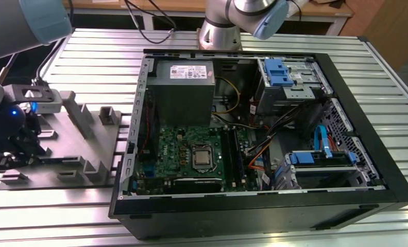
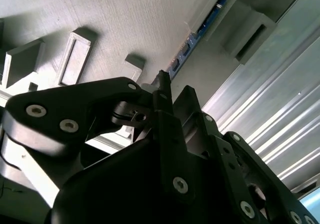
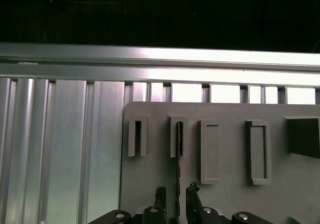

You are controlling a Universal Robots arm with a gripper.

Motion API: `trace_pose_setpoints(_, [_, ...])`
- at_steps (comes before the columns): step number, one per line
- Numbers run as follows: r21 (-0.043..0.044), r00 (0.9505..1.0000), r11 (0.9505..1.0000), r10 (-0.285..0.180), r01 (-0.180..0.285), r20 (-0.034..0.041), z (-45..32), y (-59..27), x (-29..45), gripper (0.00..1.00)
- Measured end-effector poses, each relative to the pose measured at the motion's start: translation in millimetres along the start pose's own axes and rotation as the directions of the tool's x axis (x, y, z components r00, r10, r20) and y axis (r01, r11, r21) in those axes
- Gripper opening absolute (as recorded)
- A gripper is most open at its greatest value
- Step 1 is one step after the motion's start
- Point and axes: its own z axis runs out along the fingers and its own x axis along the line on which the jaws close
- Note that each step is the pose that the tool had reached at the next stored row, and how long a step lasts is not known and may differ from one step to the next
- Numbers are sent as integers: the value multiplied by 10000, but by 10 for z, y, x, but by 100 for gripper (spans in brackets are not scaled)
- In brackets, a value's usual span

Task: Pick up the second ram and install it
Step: 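Pick up the second ram and move it above second insertion slot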

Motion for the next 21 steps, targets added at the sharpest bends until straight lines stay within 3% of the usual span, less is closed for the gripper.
trace_pose_setpoints(8, [-5,9999,9999,-149,149,-7,87,-3,3,30])
trace_pose_setpoints(21, [-3,9999,9999,-148,148,-1,98,-3,-23,30])
